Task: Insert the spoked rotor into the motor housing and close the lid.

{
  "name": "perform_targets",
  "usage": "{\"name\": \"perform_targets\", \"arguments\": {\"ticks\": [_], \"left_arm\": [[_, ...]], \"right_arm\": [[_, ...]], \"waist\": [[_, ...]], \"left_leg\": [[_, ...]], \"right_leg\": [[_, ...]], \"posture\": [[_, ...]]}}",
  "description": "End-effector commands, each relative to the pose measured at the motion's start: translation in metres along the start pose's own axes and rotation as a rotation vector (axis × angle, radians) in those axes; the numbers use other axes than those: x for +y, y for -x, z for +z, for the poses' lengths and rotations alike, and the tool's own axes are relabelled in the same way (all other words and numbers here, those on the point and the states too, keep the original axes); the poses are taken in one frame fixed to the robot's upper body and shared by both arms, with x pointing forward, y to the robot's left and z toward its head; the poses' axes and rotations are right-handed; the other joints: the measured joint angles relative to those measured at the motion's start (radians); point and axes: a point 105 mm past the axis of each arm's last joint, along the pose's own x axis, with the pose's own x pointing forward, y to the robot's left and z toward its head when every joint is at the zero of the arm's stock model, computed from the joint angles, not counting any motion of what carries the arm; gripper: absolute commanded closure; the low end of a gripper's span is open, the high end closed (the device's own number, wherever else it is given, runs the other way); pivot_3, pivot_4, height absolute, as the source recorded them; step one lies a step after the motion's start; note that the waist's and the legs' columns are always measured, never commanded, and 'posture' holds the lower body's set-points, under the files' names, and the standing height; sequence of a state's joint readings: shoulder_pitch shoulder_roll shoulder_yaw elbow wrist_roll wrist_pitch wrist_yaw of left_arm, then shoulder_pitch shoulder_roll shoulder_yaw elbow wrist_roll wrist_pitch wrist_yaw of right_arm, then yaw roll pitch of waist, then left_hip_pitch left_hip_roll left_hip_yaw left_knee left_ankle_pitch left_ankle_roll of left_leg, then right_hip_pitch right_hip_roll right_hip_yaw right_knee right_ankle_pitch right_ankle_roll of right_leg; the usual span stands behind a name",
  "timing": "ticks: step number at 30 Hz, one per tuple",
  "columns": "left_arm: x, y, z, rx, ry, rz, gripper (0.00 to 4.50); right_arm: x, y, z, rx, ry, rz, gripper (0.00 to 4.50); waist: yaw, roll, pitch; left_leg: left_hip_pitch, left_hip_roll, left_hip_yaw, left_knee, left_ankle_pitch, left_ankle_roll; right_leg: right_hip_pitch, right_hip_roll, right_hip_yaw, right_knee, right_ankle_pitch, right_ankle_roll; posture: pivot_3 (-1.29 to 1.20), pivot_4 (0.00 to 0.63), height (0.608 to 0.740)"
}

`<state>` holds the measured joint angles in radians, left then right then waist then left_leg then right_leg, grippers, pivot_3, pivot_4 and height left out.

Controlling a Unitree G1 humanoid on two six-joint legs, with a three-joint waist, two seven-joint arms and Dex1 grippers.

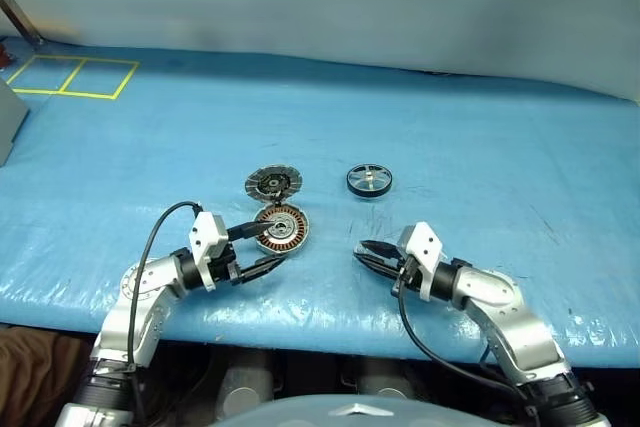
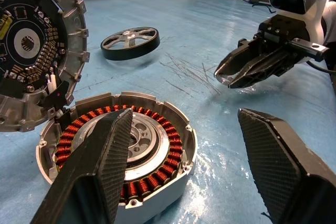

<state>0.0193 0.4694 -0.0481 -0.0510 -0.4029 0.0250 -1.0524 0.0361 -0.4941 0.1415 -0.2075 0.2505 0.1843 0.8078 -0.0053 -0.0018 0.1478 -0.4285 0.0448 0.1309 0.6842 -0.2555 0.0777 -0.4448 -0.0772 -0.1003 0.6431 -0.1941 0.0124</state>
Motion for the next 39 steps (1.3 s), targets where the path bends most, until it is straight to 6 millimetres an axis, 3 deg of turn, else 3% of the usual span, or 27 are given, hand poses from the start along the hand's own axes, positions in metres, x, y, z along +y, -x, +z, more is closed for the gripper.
{"name": "perform_targets", "arguments": {"ticks": [1,14,23,39], "left_arm": [[-0.001,0.001,0.01,-0.018,-0.058,-0.019,1.08],[0.003,0.016,-0.002,0.079,-0.102,0.047,1.08],[0.01,0.023,-0.005,0.104,-0.112,0.092,1.08],[0.01,0.02,-0.001,0.078,-0.109,0.103,1.08]], "right_arm": [[-0.002,-0.013,0.027,-0.081,0.056,0.014,3.84],[0.021,-0.07,0.057,-0.098,0.109,0.159,3.84],[0.024,-0.099,0.051,-0.039,0.085,0.194,3.84],[0.029,-0.113,0.054,-0.031,0.104,0.219,3.84]], "waist": [[-0.002,0.0,0.0],[-0.004,0.0,0.0],[-0.006,0.0,0.0],[-0.008,0.0,0.0]], "left_leg": [[0.0,0.0,0.0,0.0,0.0,0.0],[-0.001,0.0,0.0,0.0,0.002,0.002],[0.0,0.0,0.0,0.0,0.001,-0.002],[-0.001,0.0,0.001,-0.001,0.004,-0.006]], "right_leg": [[0.0,0.0,0.0,0.0,0.0,0.0],[0.0,0.0,0.0,0.0,0.0,-0.001],[0.0,0.0,-0.001,0.0,0.0,-0.001],[0.0,0.0,0.0,0.001,0.0,-0.001]], "posture": [[0.0,0.15,0.74],[0.0,0.15,0.74],[0.0,0.15,0.74],[0.0,0.15,0.74]]}}
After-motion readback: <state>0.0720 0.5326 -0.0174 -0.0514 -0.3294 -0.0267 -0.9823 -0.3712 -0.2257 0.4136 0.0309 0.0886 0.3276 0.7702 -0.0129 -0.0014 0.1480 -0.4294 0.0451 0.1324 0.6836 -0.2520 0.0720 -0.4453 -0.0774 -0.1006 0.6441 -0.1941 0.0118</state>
